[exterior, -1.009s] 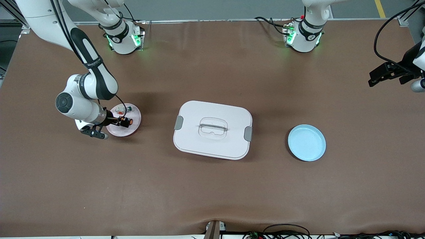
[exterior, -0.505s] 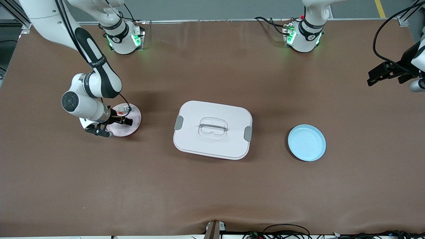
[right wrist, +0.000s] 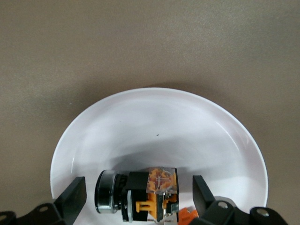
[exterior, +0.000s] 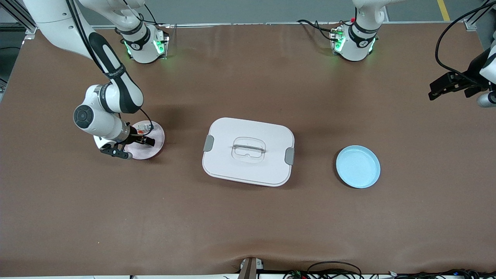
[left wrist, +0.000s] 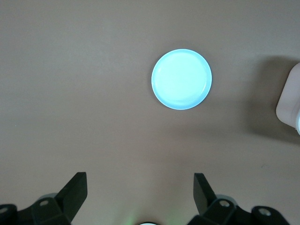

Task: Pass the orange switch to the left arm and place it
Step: 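Close the right gripper on the black-orange switch and lift it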

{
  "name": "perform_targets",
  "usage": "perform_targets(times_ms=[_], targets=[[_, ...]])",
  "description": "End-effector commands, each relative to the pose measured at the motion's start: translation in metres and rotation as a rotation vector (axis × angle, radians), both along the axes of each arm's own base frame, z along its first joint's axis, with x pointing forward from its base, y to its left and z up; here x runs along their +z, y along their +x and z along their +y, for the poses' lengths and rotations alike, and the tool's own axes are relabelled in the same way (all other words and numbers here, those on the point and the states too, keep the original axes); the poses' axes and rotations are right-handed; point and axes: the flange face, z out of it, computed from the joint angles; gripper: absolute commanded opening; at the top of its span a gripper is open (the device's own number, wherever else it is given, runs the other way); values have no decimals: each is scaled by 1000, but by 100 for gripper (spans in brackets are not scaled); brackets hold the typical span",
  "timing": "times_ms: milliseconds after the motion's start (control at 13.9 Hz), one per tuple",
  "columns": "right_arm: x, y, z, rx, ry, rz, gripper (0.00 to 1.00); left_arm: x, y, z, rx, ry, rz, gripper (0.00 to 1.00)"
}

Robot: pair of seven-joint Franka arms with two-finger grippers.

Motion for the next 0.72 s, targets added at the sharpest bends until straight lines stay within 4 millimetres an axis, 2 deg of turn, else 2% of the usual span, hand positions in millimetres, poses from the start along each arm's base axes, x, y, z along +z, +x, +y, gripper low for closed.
perform_targets(times_ms=[0, 288, 433, 505, 649], targets=[[-2, -7, 8, -7, 2, -12, 100, 5, -6, -2, -16, -3, -1, 100], [-6, -8, 8, -6, 1, -2, 100, 5, -6, -1, -14, -3, 0, 100], [-7, -10, 10, -3, 1, 1, 95, 4, -6, -1, -14, -3, 2, 100], [-8, -10, 10, -3, 1, 4, 86, 4, -6, -1, -15, -3, 2, 100], [-8, -11, 10, -3, 1, 7, 40, 4, -6, -1, -15, -3, 2, 100]])
